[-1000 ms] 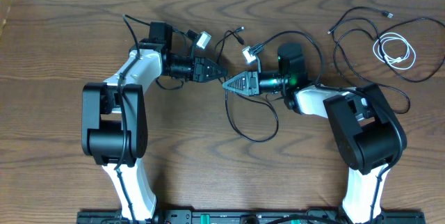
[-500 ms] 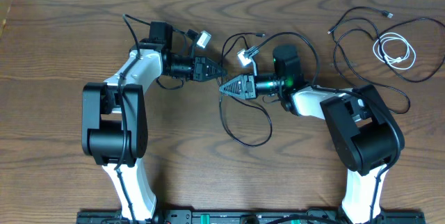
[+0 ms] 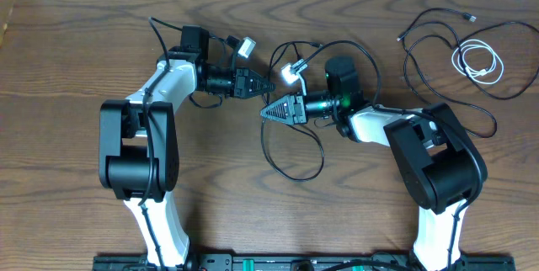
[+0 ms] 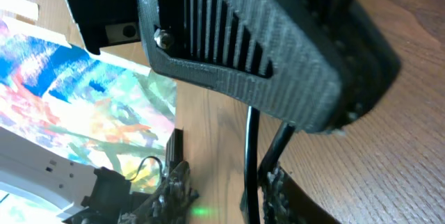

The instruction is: Untangle cables

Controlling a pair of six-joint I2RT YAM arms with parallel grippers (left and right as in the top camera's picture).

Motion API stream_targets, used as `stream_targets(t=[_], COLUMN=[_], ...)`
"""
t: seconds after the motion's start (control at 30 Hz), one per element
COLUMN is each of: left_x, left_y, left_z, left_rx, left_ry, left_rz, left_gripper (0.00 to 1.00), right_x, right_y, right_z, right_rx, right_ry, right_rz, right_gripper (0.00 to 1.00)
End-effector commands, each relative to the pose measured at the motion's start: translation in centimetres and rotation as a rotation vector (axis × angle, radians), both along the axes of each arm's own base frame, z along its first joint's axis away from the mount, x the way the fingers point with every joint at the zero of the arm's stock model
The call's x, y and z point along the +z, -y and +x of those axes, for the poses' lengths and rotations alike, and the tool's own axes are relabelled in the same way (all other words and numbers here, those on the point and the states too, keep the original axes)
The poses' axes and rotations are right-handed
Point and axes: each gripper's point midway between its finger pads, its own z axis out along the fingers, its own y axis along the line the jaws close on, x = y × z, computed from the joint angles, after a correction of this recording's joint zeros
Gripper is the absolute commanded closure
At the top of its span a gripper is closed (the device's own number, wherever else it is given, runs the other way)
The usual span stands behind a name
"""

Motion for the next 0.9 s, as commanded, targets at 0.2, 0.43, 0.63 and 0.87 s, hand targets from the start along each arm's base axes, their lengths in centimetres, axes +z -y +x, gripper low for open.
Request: stream_targets(t=[0.2,0.43,0.63,0.87], left_x=[1.4,1.4,1.4,1.4], left_y=[0.0,0.1,0.2,0.2], left_z=[0.3,0.2,0.2,0.2], left_rx=[0.003,-0.001,-0.003,-0.003], left_ry=[0.035,0.034,0.034,0.034], left_rz=[-0.005,-0.006,-0.006,-0.006], left_gripper=[0.92,0.92,0.92,0.92], right_x=[-0.3,-0.6,-1.2,-1.4], right_y=[-0.3,-0.3,-0.2,-0.1], right_z=[-0.5,0.0,1.5,1.9], right_rx=[0.026,-0.002,-0.096,-0.127], right_ry=[0.024,0.029,-0.005,-0.03], right_rz=[0.005,-0.008,-0.048,-0.059], right_gripper=[0.92,0.79,0.79,0.66])
